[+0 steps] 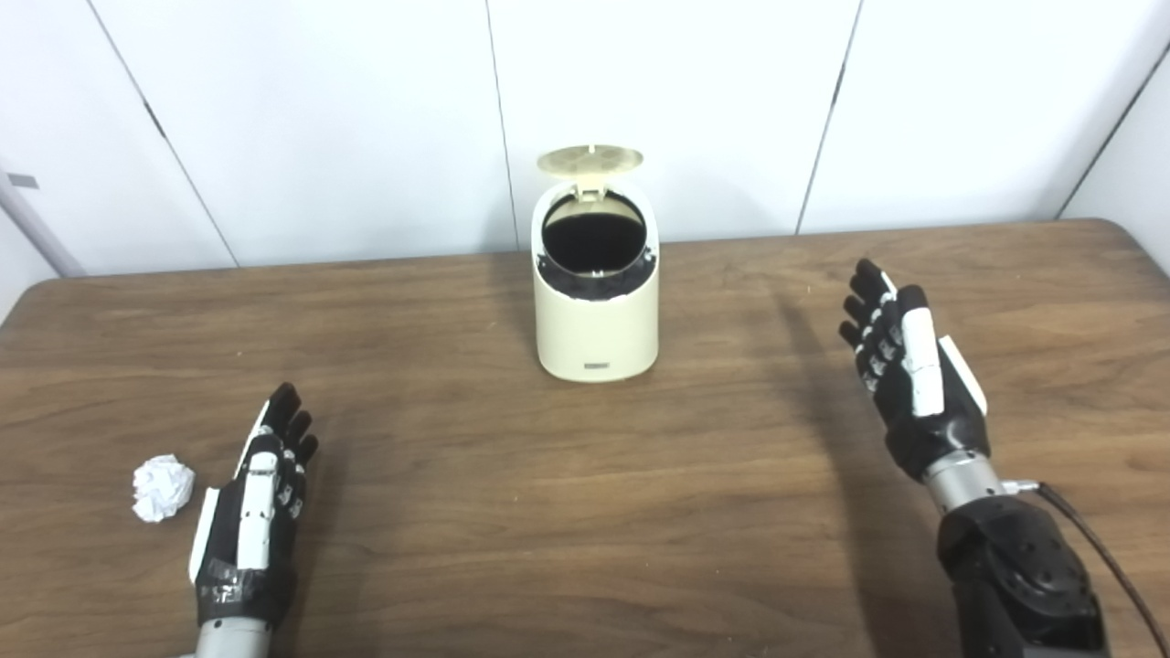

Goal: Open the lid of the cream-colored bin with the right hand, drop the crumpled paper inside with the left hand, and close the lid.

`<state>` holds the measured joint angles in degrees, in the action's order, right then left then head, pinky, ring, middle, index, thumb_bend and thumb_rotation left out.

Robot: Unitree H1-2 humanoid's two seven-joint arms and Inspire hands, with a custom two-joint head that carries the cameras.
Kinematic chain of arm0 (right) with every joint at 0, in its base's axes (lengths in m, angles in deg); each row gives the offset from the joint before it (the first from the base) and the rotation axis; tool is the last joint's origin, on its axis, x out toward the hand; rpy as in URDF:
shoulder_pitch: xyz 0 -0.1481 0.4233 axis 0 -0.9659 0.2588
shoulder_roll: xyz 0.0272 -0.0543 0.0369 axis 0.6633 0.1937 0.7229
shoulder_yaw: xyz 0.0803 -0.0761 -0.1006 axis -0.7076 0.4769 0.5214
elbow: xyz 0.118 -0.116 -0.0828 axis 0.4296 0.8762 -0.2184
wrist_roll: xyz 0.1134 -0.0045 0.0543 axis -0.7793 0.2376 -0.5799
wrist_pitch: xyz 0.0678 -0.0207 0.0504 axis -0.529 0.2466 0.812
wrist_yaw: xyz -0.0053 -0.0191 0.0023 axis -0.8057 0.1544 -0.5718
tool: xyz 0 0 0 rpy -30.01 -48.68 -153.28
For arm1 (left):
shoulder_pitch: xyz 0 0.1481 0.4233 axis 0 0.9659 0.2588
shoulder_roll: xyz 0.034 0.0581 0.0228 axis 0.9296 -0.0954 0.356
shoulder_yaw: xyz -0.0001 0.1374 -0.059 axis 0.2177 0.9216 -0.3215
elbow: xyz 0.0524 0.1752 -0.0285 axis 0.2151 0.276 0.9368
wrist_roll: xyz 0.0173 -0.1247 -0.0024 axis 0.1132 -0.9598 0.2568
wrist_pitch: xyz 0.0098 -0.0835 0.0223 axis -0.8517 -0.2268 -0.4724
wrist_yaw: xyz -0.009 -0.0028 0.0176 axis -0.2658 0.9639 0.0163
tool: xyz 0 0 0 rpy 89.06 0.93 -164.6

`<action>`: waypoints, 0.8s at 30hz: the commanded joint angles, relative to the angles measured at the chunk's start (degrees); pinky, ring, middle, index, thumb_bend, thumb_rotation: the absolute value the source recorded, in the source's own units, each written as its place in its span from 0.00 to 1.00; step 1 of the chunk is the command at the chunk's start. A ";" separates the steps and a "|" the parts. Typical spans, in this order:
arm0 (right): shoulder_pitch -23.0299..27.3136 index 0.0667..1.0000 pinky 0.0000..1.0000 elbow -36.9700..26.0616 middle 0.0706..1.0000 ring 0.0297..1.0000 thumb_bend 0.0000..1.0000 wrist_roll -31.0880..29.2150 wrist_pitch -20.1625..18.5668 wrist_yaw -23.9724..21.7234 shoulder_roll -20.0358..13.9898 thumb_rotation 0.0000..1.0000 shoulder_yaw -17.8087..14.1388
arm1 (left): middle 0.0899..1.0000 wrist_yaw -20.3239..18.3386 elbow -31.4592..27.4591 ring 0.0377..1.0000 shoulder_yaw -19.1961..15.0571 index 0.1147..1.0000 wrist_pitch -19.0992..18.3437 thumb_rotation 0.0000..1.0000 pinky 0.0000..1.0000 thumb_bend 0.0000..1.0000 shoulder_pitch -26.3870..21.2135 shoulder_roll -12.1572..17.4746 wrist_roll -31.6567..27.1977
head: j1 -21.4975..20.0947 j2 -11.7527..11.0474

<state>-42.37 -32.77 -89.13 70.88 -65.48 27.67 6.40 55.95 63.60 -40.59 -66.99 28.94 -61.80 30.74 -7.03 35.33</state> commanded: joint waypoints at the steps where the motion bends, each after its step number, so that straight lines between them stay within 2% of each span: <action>1: 2.07 0.97 1.00 0.16 1.00 1.00 0.56 -0.43 4.18 0.23 0.08 1.00 0.43 | 1.00 -0.19 1.34 1.00 0.19 0.98 0.54 0.86 1.00 0.24 0.90 -0.19 -0.14 | -0.06 0.01; 11: 3.18 0.96 1.00 3.60 1.00 1.00 0.54 0.35 6.59 1.36 0.53 1.00 2.22 | 1.00 0.06 0.50 1.00 0.02 0.97 -0.61 0.83 1.00 0.25 1.16 -0.34 -0.31 | 0.48 0.46; 16: 2.68 0.96 1.00 3.57 1.00 1.00 0.54 0.33 6.37 2.00 0.73 1.00 2.34 | 1.00 -0.42 0.89 1.00 -0.13 0.98 -0.03 0.83 1.00 0.25 0.94 -0.20 -0.81 | 0.99 0.83; 24: 1.63 0.95 1.00 4.56 0.99 1.00 0.54 0.27 8.40 2.04 0.34 1.00 2.05 | 0.99 -0.21 0.91 1.00 -0.26 0.97 0.10 0.82 1.00 0.25 0.92 -0.22 -0.45 | 1.47 0.95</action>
<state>-41.79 -27.01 -88.78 76.16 -63.60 28.53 8.66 55.92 63.54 -40.86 -68.22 28.88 -61.84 30.47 -5.54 36.21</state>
